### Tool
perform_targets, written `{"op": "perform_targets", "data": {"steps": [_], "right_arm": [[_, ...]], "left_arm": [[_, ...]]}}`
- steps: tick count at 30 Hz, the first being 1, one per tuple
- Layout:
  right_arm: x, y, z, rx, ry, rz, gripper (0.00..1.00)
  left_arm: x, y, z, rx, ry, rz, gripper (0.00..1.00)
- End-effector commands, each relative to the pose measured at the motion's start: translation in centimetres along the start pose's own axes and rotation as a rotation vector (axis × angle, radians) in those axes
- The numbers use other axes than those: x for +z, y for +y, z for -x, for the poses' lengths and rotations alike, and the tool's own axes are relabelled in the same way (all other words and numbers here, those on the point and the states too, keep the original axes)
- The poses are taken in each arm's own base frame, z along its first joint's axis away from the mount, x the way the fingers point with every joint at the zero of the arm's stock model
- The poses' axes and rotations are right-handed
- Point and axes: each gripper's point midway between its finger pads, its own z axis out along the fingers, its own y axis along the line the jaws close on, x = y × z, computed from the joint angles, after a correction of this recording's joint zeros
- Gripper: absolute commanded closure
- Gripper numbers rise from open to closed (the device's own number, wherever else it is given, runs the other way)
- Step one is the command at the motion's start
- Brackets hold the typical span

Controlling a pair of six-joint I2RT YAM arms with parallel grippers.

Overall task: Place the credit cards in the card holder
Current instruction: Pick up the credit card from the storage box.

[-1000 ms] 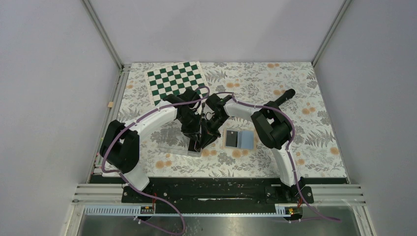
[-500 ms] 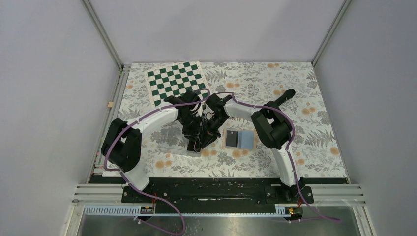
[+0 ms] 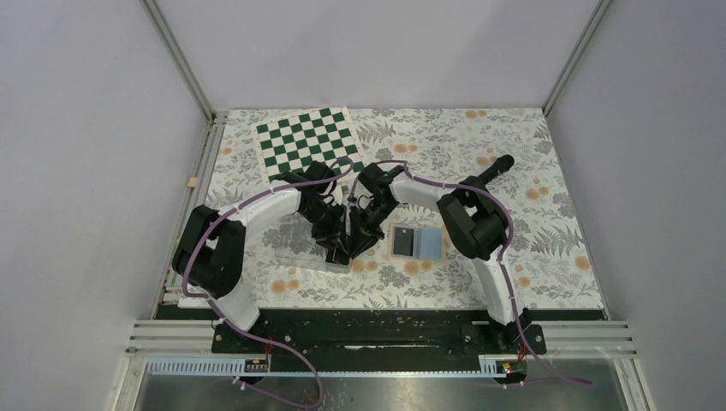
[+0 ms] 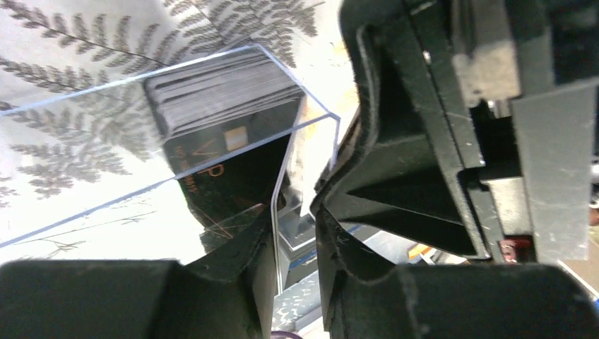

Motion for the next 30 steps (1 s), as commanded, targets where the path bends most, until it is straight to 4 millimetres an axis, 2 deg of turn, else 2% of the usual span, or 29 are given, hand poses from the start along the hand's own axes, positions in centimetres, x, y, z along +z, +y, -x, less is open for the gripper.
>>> {"op": "perform_targets", "data": {"steps": [1, 7, 11, 16, 23, 27, 30], "right_arm": [[0.9, -0.7, 0.4, -0.055, -0.014, -0.027, 0.98], [0.8, -0.7, 0.5, -0.055, -0.017, -0.026, 0.99], [0.7, -0.8, 0.5, -0.053, -0.018, -0.026, 0.98], [0.7, -0.8, 0.5, -0.050, -0.016, -0.027, 0.98], [0.7, -0.9, 0.5, -0.050, -0.018, -0.028, 0.98], [0.7, -0.8, 0.4, -0.052, -0.016, -0.027, 0.99], [0.7, -0.8, 0.5, -0.052, -0.017, -0.026, 0.99]], "left_arm": [[-1.3, -3.2, 0.2, 0.055, -0.037, -0.162, 0.72], [-2.1, -4.0, 0.4, 0.059, -0.063, -0.220, 0.69], [-2.4, -3.9, 0.4, 0.051, -0.071, -0.223, 0.71], [-1.7, -2.9, 0.1, 0.037, -0.053, -0.189, 0.79], [-1.3, -1.7, 0.3, 0.012, -0.057, -0.134, 0.81], [-1.3, -1.0, 0.3, -0.003, -0.054, -0.106, 0.88], [-1.1, -0.2, 0.1, -0.018, -0.047, -0.069, 0.90]]}}
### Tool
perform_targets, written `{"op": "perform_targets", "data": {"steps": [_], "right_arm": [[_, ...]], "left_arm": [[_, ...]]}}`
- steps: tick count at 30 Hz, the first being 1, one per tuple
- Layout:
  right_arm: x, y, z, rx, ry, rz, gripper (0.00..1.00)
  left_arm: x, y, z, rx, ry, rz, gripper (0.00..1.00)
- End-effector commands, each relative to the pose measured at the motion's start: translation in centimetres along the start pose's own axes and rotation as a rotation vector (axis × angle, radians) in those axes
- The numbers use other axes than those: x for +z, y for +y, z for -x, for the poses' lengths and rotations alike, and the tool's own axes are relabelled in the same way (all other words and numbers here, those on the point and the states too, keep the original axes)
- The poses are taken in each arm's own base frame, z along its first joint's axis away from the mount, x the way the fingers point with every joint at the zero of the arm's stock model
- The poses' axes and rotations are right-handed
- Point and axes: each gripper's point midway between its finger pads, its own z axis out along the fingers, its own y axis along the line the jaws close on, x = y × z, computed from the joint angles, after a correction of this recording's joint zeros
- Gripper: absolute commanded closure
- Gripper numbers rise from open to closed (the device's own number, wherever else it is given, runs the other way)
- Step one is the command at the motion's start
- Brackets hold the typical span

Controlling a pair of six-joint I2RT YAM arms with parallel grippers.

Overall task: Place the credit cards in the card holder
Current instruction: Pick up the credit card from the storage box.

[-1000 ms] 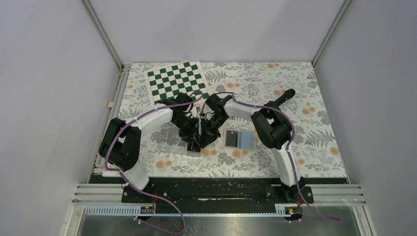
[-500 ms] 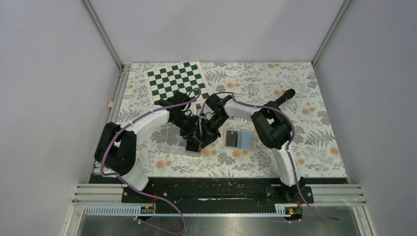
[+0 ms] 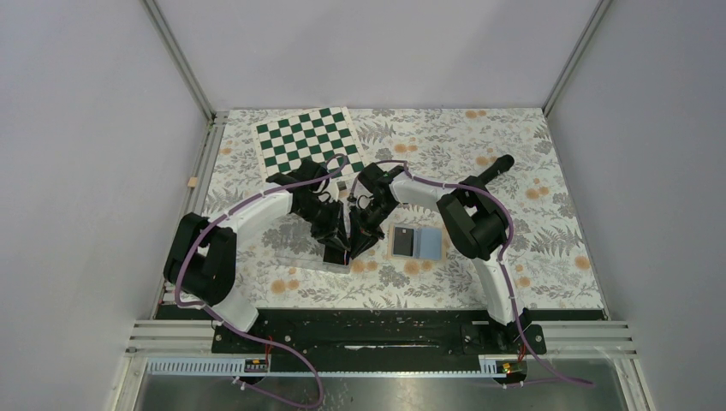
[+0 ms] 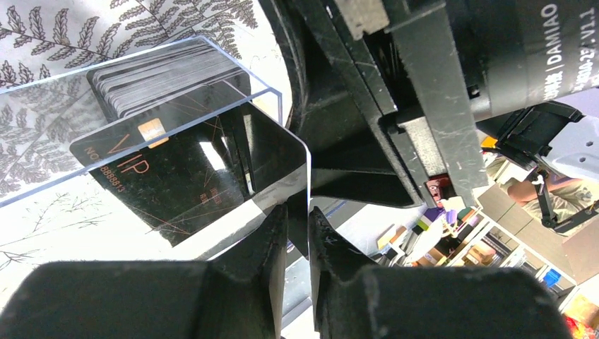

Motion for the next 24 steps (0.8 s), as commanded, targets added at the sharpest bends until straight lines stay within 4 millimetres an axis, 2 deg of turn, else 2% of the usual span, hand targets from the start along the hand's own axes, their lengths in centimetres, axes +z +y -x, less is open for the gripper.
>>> {"op": "perform_targets", "data": {"steps": [1, 4, 8, 12, 19, 24], "right_arm": [[0.7, -0.8, 0.5, -0.049, -0.019, -0.028, 0.98], [0.7, -0.8, 0.5, -0.049, -0.020, -0.028, 0.99], [0.6, -0.6, 0.5, -0.053, -0.024, -0.028, 0.99], [0.5, -0.5, 0.5, -0.058, -0.027, -0.028, 0.99], [0.1, -0.3, 0.4, -0.070, -0.037, -0.027, 0.99], [-1.7, 0.9, 0.6, -0.123, -0.096, -0.015, 0.98]], "left_arm": [[0.1, 2.1, 0.2, -0.003, -0.023, 0.100, 0.90], [0.0, 2.7, 0.1, -0.013, -0.029, 0.129, 0.92], [-0.2, 3.2, 0.2, -0.030, -0.038, 0.145, 1.00], [-0.7, 3.6, 0.4, -0.037, -0.051, 0.177, 1.00], [-1.7, 2.6, 1.3, -0.030, -0.104, 0.121, 1.00], [-3.0, 1.8, 2.0, -0.029, -0.166, 0.061, 1.00]]}}
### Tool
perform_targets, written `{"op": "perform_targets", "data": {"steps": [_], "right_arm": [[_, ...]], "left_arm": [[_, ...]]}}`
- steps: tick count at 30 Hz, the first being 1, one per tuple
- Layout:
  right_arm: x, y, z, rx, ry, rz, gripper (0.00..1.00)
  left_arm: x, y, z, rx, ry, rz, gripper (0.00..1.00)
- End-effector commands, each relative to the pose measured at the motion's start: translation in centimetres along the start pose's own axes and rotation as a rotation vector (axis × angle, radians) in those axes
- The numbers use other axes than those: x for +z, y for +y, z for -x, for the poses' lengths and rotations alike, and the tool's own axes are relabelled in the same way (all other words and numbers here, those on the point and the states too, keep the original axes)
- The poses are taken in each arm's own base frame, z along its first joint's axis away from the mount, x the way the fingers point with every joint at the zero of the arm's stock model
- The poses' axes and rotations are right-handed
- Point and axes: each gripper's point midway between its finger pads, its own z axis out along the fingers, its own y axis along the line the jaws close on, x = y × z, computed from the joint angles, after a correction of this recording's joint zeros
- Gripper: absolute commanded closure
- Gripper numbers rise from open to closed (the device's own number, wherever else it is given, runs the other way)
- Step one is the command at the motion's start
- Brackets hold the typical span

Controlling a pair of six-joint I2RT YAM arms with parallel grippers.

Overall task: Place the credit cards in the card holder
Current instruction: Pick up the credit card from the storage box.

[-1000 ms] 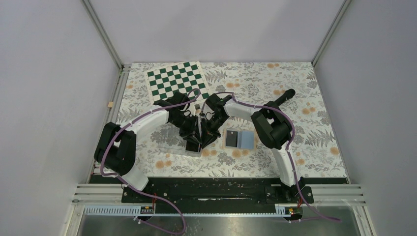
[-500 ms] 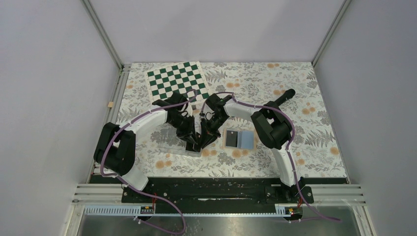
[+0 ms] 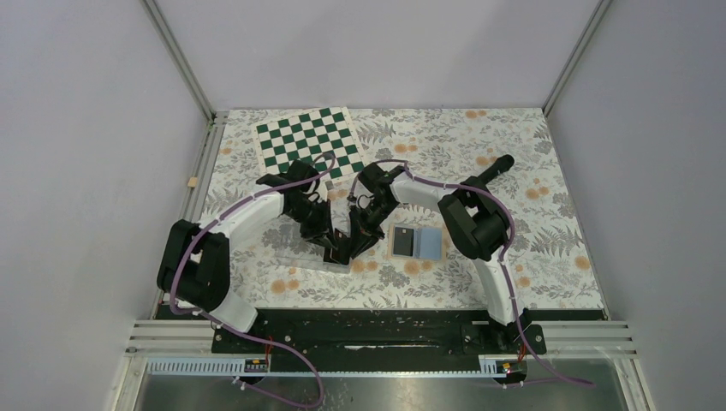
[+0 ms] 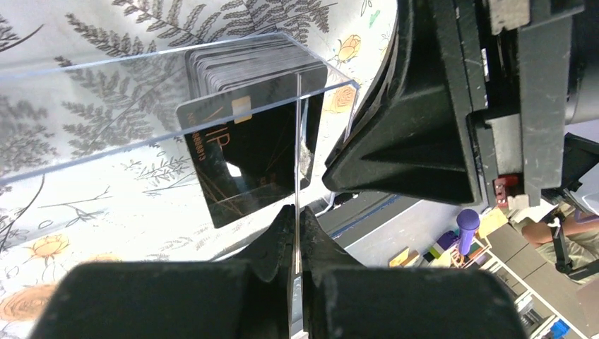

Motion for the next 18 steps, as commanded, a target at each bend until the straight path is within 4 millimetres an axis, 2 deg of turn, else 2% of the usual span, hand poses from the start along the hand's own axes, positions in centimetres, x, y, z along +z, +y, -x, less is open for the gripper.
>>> {"op": "perform_targets", "data": {"steps": [1, 3, 6, 11, 15, 18], "right_arm": [[-2.0, 1.3, 0.7, -0.125, -0.105, -0.004, 0.96], [-2.9, 1.9, 0.8, -0.146, -0.138, 0.014, 0.91], [-4.6, 3.0, 0.9, -0.178, -0.199, 0.044, 0.75], [-8.4, 4.7, 1.2, -0.209, -0.316, 0.130, 0.52], [-11.2, 6.5, 1.2, -0.218, -0.386, 0.237, 0.44], [-13.0, 8.7, 0.9, -0.263, -0.426, 0.322, 0.40]], "left_arm": [[-2.1, -0.9, 1.9, 0.022, -0.126, -0.053, 1.00], [-2.7, -1.0, 2.1, 0.028, -0.146, -0.067, 1.00], [-3.7, -1.0, 2.3, 0.030, -0.184, -0.087, 1.00], [-5.9, -2.3, 3.1, 0.070, -0.284, -0.182, 1.00], [-7.5, -4.6, 3.1, 0.160, -0.356, -0.313, 1.00], [-8.7, -6.7, 2.6, 0.232, -0.393, -0.431, 1.00]]}}
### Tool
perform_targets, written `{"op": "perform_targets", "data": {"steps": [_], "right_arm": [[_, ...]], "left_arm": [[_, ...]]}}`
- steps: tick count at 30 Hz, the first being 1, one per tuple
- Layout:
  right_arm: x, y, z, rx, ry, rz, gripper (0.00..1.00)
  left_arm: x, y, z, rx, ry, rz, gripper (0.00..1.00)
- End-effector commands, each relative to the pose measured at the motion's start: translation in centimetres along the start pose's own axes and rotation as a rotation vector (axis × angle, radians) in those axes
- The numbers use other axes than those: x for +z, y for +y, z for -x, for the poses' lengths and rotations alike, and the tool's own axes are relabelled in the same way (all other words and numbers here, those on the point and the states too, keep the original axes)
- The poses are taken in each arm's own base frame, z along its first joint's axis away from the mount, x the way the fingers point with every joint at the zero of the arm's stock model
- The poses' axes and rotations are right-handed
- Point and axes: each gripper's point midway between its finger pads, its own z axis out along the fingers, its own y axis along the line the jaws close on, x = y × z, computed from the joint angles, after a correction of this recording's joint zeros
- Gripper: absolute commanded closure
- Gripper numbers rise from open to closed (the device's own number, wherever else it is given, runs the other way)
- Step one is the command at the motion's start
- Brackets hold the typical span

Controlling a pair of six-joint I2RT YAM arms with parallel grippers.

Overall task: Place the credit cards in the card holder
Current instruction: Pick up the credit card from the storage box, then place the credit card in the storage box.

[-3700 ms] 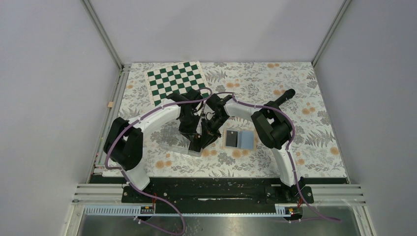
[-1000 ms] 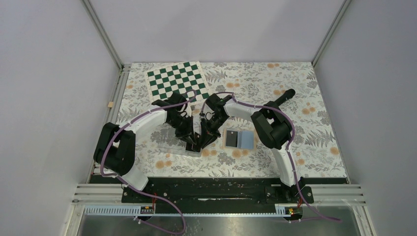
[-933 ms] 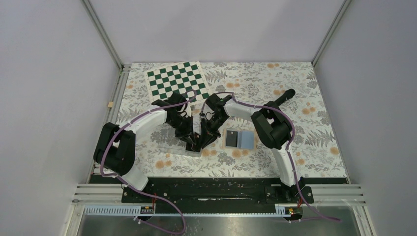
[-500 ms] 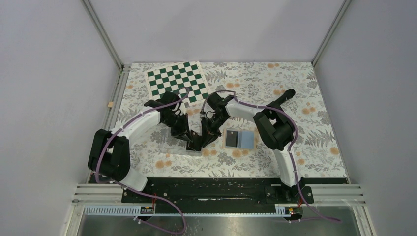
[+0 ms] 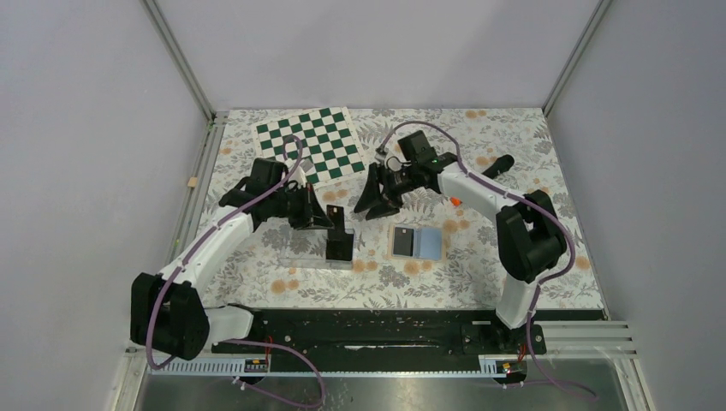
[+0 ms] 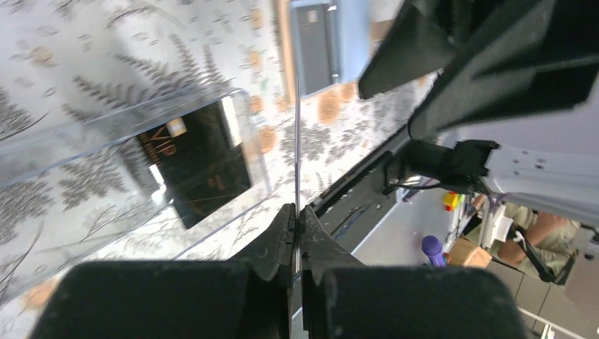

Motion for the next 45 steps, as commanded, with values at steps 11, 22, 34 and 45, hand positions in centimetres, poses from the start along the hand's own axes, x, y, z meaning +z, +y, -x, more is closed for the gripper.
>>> {"op": "perform_targets", "data": {"steps": [11, 22, 34, 45], "right_arm": [[-1.8, 5.3, 0.7, -0.037, -0.041, 0.190, 0.51], [-1.2, 5.9, -0.7, -0.029, 0.002, 0.193, 0.69], [-0.9, 6.1, -0.9, -0.025, 0.013, 0.189, 0.83], [0.0, 1.9, -2.0, 0.074, 0.016, 0.042, 0.52]], "left_arm": [[-2.2, -7.0, 1.5, 0.165, -0.124, -0.362, 1.00], [-1.8, -5.6, 2.1, 0.136, -0.143, -0.267, 1.00], [-1.4, -4.3, 2.3, 0.114, -0.152, -0.196, 1.00], [-2.0, -5.5, 3.7, 0.043, -0.258, -0.244, 1.00]]}}
